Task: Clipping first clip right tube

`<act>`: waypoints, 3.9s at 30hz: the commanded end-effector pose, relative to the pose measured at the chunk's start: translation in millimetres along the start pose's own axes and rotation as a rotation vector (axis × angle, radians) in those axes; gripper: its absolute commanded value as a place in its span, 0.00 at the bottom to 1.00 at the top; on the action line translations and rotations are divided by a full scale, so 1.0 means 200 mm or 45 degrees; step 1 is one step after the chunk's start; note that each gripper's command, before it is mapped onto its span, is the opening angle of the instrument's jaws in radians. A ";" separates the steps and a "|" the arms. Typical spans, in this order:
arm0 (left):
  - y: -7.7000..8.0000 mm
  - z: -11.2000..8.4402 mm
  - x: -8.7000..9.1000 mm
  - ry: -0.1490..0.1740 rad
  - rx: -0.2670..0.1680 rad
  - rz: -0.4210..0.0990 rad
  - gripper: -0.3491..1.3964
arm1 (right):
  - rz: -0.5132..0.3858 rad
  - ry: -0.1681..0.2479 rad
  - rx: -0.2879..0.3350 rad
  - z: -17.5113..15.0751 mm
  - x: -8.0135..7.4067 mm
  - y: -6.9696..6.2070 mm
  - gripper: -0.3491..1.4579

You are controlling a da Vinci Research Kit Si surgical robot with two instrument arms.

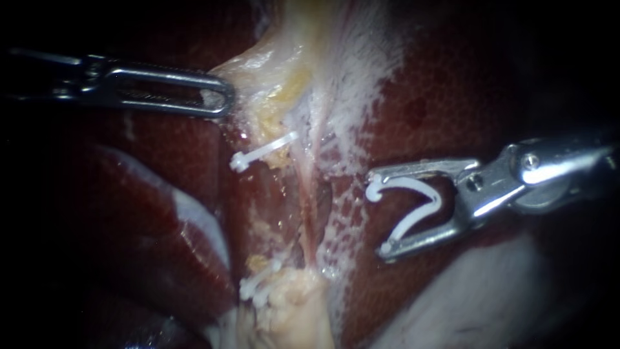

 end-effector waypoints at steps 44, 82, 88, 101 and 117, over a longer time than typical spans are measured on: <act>-0.039 -0.021 0.000 -0.033 0.014 -0.014 0.00 | 0.145 -0.006 0.126 0.045 -0.018 0.015 0.52; -0.038 -0.021 0.001 -0.031 0.018 -0.013 0.00 | 0.389 0.145 0.450 0.066 -0.026 0.006 0.49; -0.037 -0.021 0.001 -0.031 0.019 -0.013 0.00 | 0.438 0.153 0.458 0.071 -0.025 0.007 0.48; -0.037 -0.020 0.001 -0.031 0.018 -0.013 0.00 | 0.567 0.171 0.543 0.072 -0.026 0.006 0.44; -0.037 -0.020 0.001 -0.031 0.018 -0.013 0.00 | 0.592 0.181 0.550 0.075 -0.027 0.010 0.40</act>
